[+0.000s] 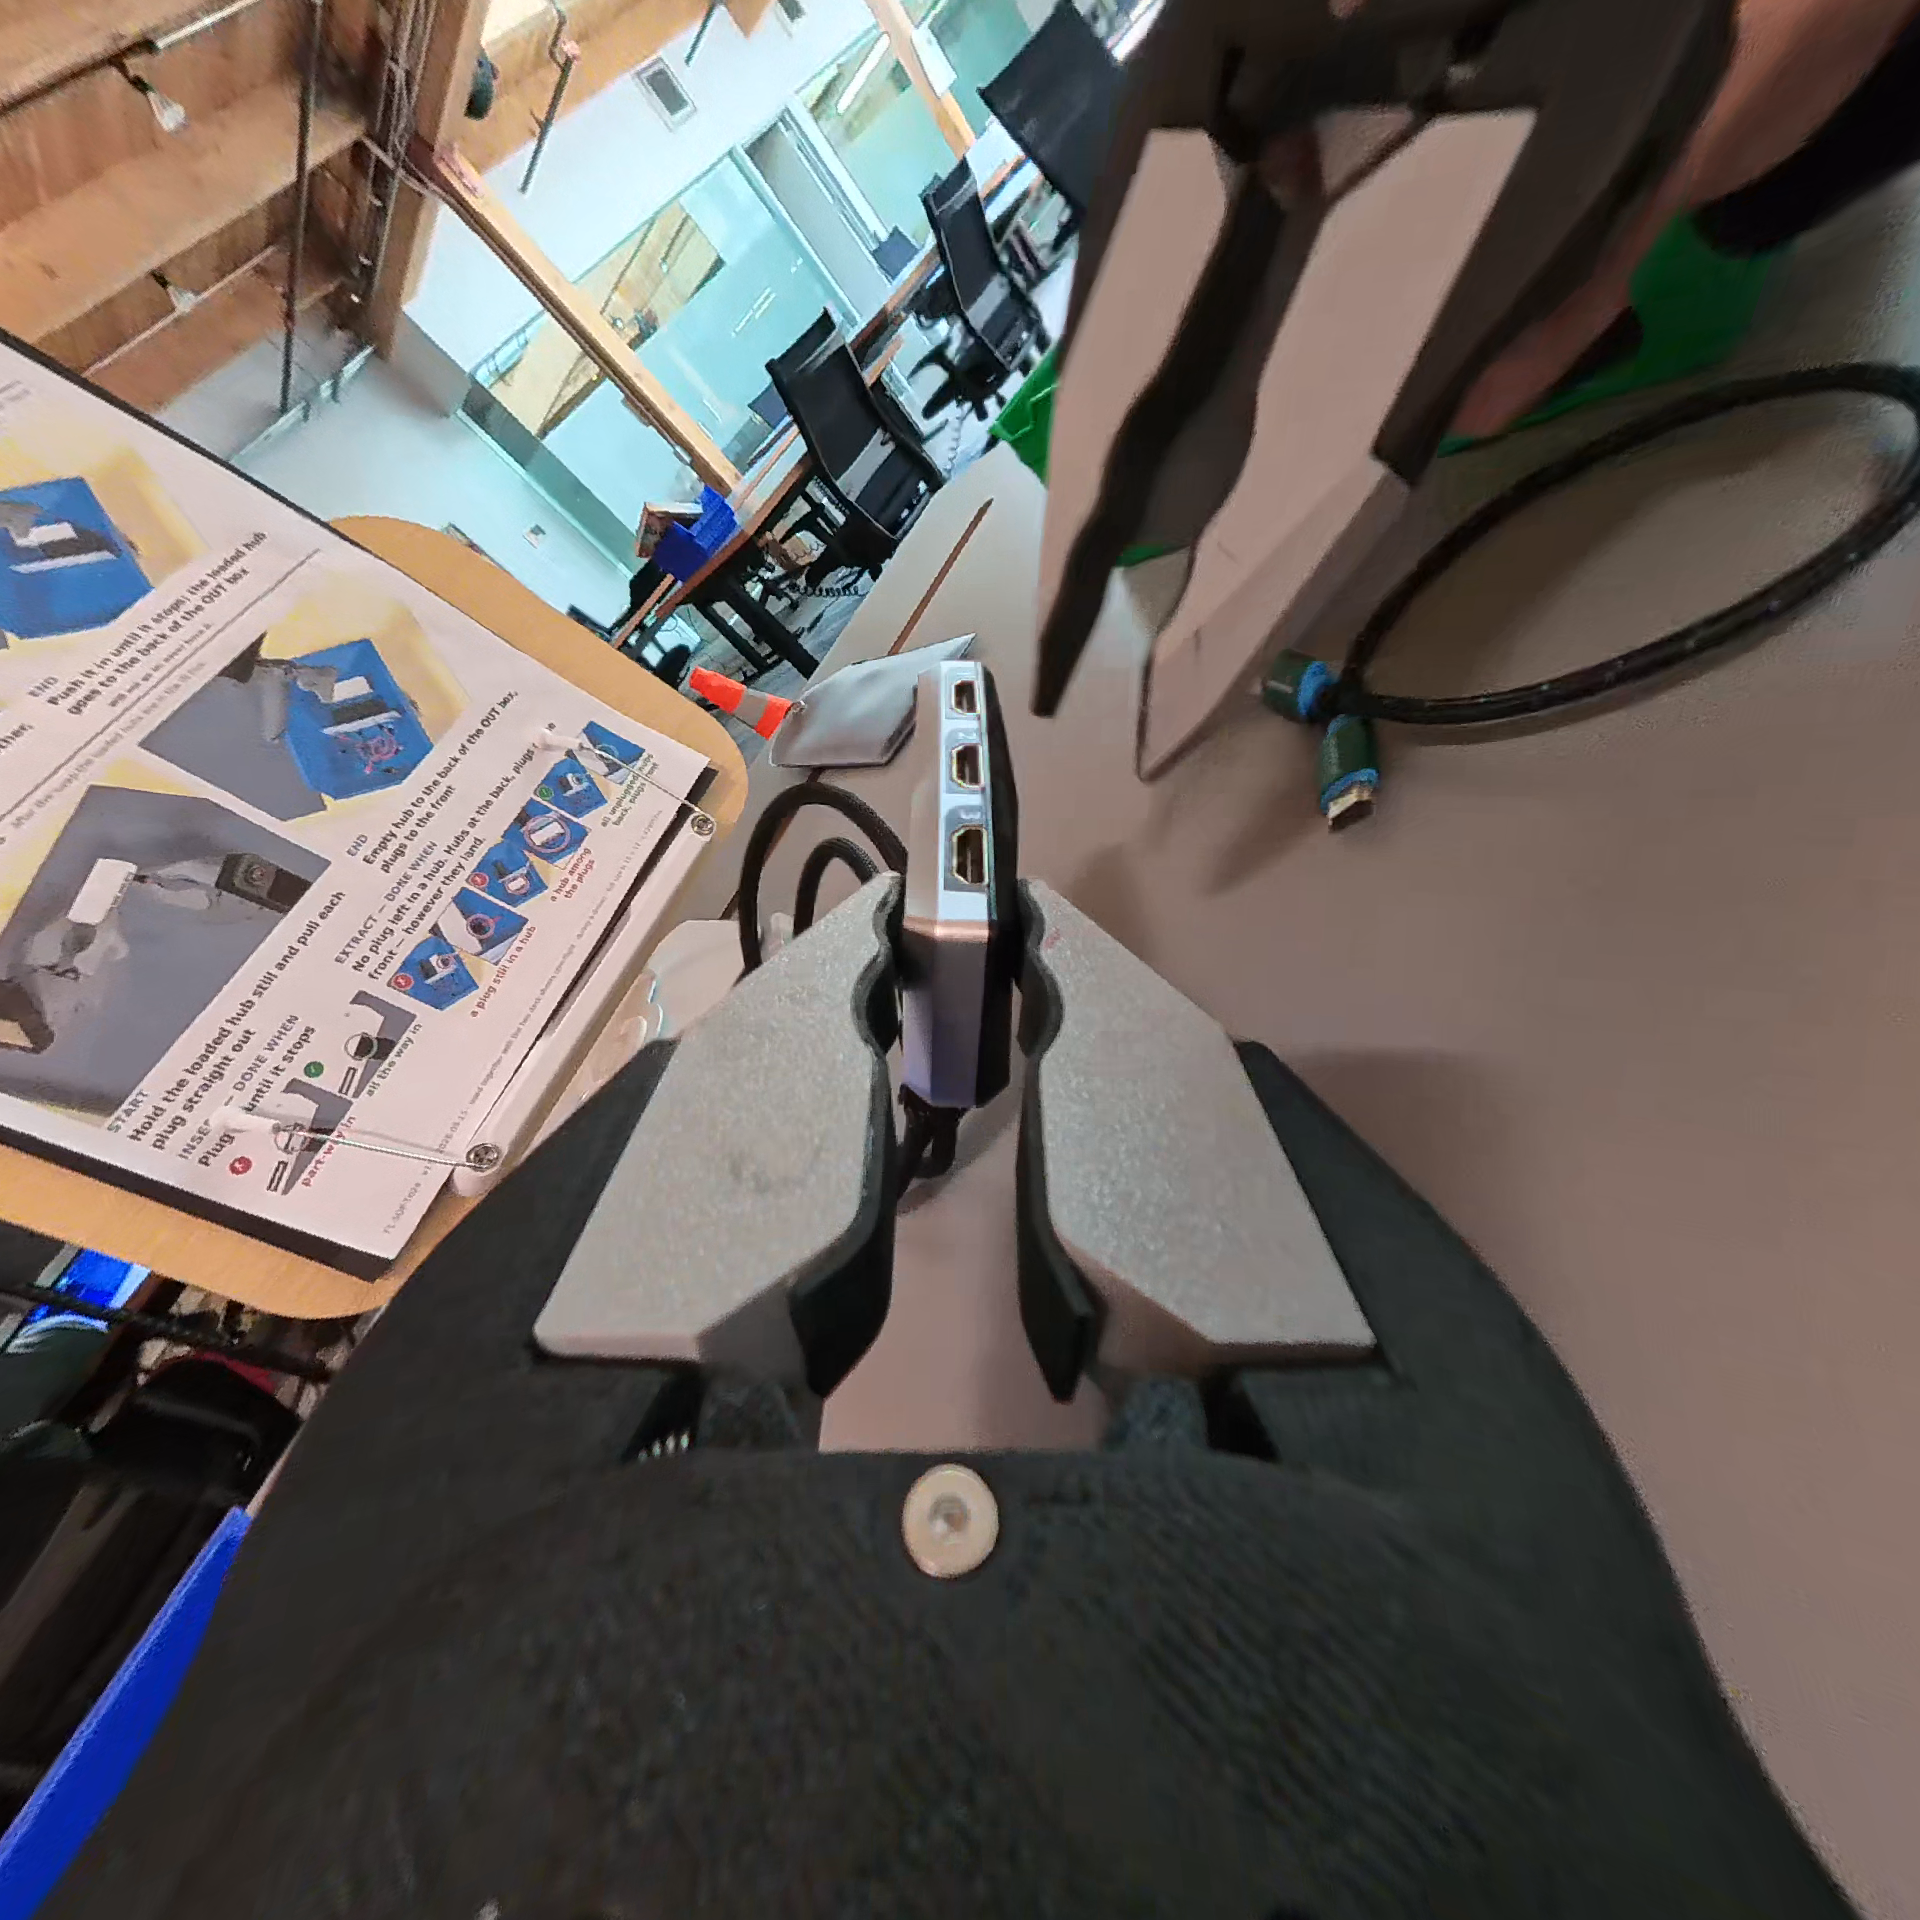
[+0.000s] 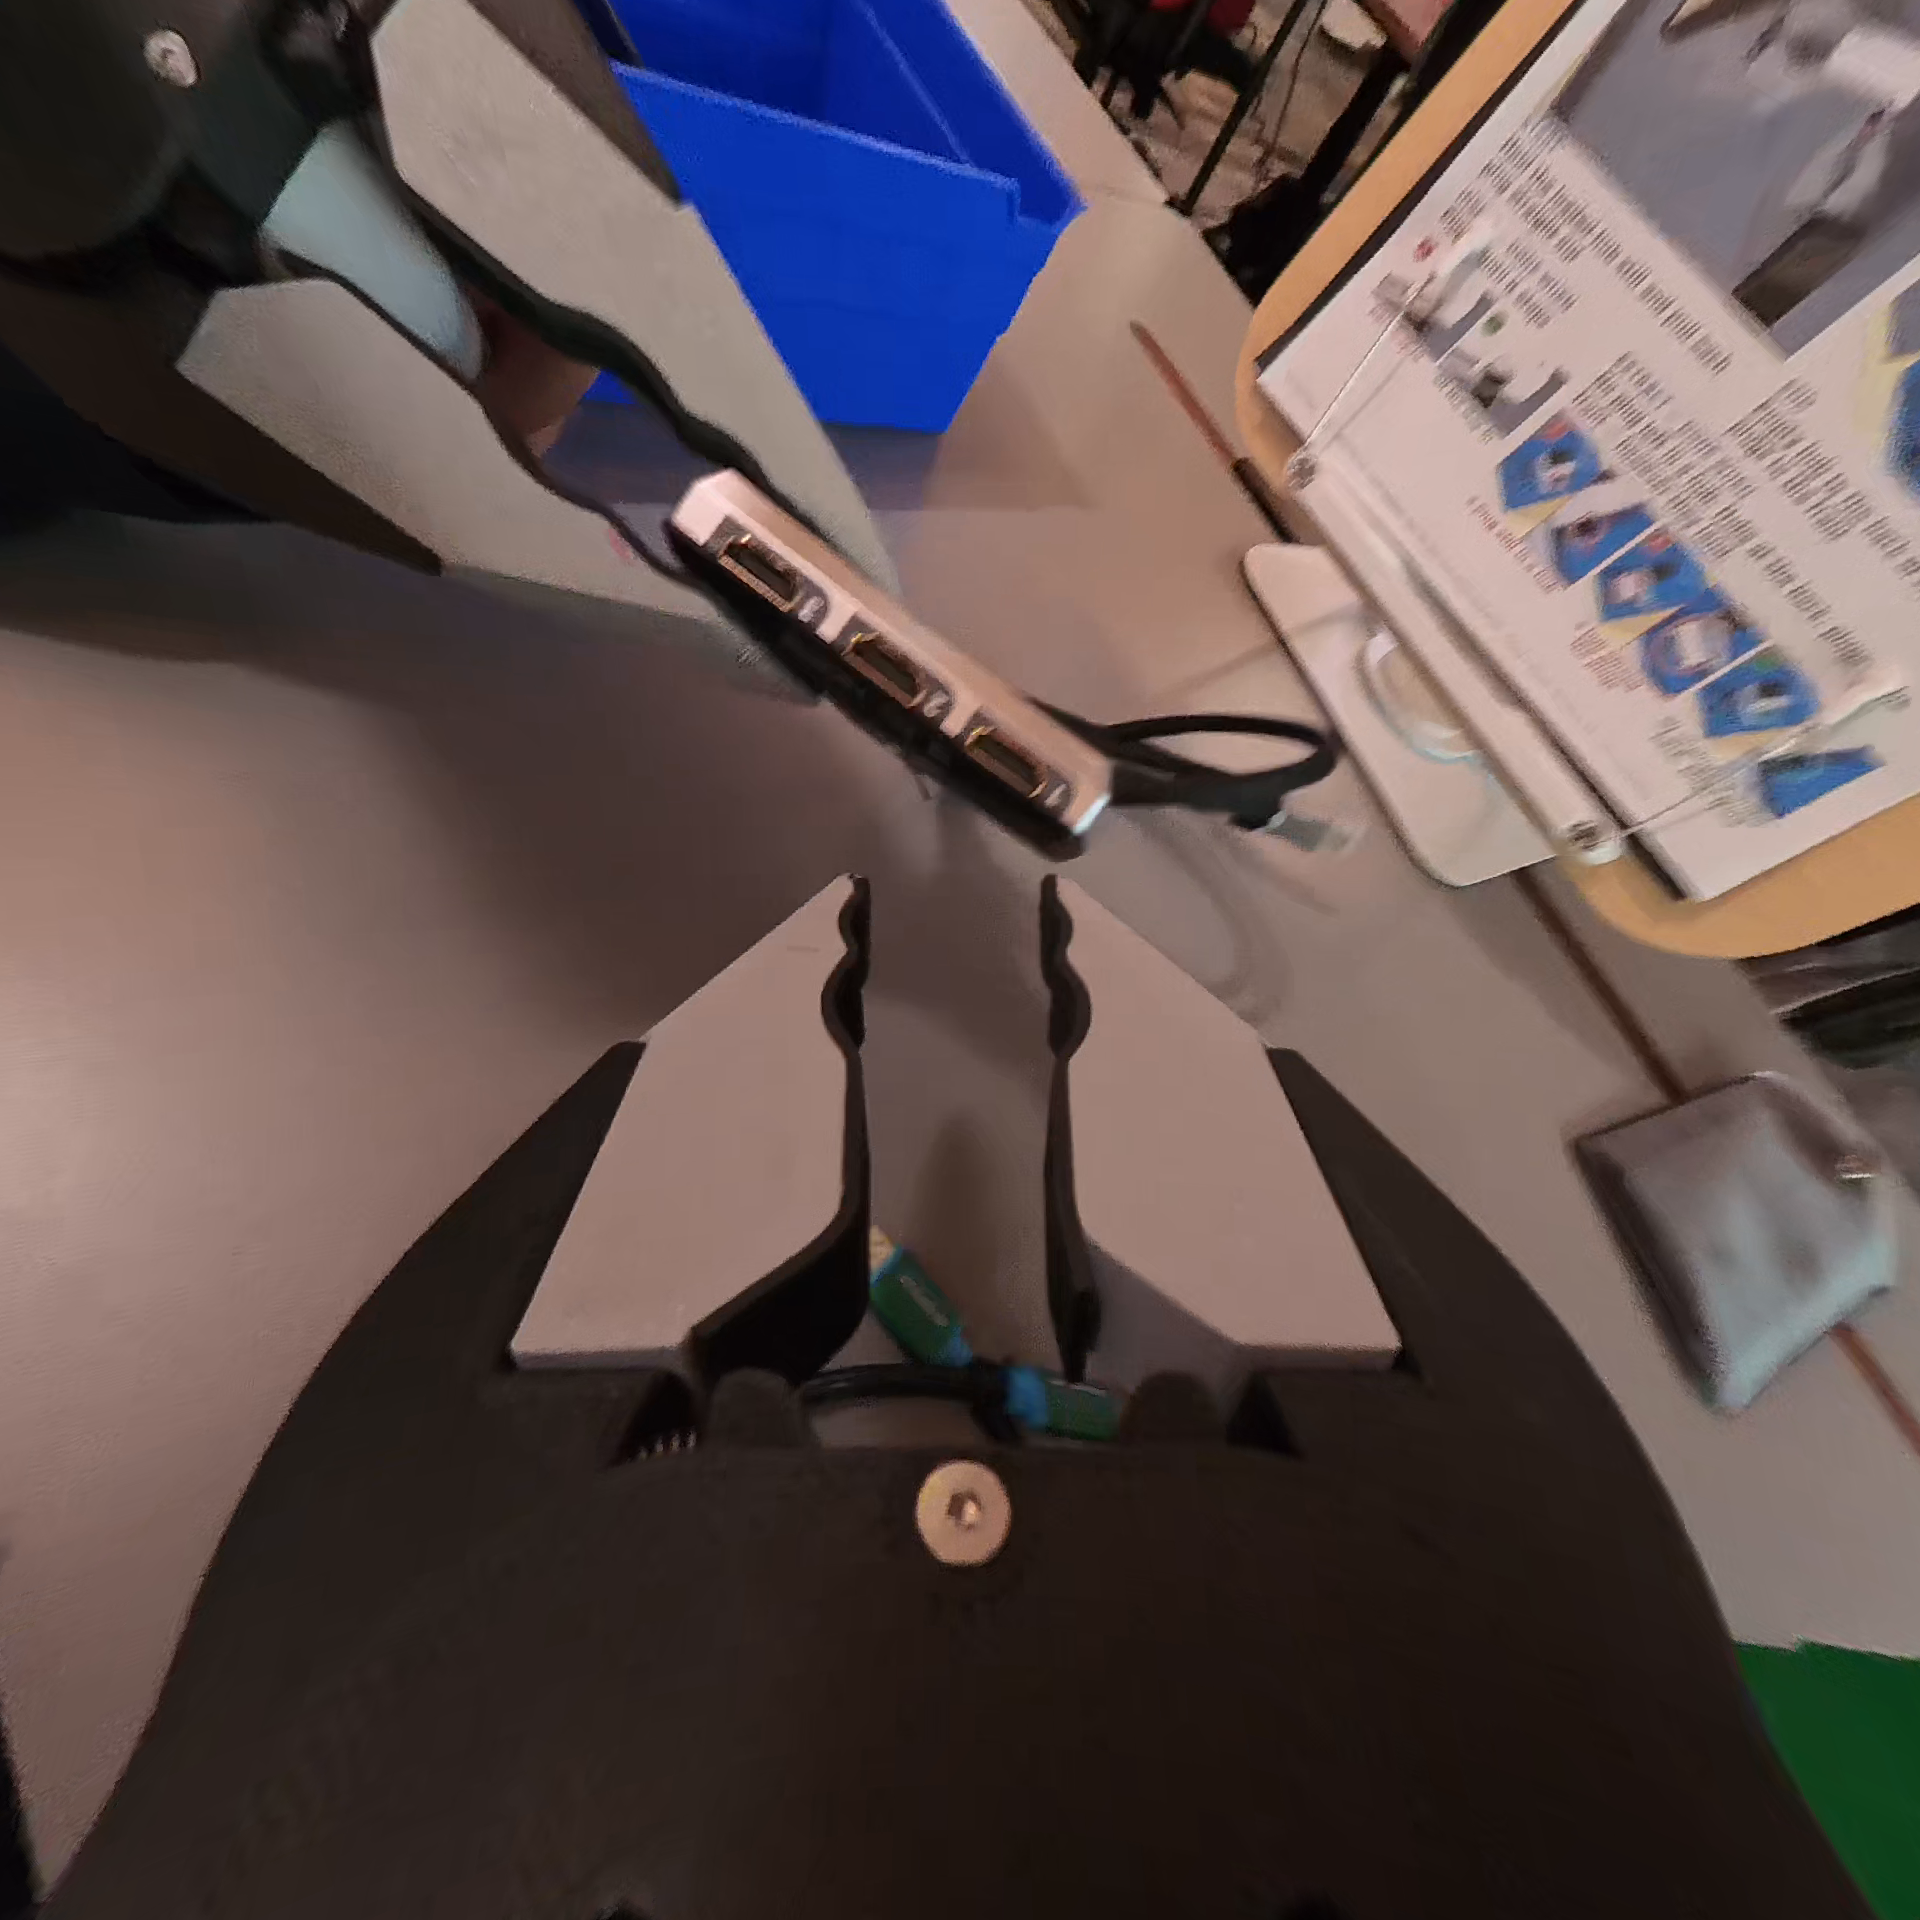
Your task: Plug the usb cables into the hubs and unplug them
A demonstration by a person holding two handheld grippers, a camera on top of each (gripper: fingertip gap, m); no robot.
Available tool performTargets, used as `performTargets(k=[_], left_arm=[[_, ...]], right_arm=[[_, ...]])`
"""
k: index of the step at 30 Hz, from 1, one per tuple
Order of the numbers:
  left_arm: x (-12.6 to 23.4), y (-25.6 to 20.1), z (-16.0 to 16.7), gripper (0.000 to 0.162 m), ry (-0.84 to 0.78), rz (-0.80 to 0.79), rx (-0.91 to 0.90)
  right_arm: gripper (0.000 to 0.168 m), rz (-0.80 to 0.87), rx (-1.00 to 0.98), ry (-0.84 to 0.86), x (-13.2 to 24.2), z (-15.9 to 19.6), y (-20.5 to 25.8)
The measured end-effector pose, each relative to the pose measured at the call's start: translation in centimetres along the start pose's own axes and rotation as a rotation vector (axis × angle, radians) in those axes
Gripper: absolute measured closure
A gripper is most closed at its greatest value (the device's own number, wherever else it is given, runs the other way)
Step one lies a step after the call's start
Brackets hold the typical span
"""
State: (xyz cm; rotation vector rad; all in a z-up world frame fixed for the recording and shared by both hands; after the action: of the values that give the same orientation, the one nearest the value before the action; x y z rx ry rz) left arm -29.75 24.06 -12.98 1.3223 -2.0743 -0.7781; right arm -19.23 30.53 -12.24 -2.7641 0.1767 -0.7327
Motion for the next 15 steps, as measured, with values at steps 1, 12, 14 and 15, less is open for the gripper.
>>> performTargets(k=[1, 12, 14, 15], left_arm=[[0.1, -0.1, 0.1, 0.145, -0.008, 0.006, -0.004], [1.3, -0.5, -1.0, 0.145, -0.118, 0.083, 0.025], [1.4, -0.4, -1.1, 0.145, -0.134, 0.082, 0.062], [1.4, -0.4, -1.2, 0.144, -0.151, 0.084, 0.086]], right_arm=[[0.136, 0.028, 0.034, -0.008, 0.4, -0.5, -0.3], [0.144, -0.144, 0.395, 0.024, -0.1, -3.0, 0.6], [0.144, -0.174, 0.359, 0.019, 0.0, -3.1, 0.5], [0.145, -0.191, 0.341, 0.01, 0.0, -3.1, 0.4]])
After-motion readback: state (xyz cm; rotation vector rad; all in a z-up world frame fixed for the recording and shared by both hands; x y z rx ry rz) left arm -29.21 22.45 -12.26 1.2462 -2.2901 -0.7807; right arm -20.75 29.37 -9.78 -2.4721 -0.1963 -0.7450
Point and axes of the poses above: each gripper's, where its closed fingertips meet, x back along the fingers, z out of its underside, y = z × x across the jaws, the point moved 6 cm from there along x, back along the fingers, and after that the axes turned 7 degrees about -x, right-handed, at the moved point
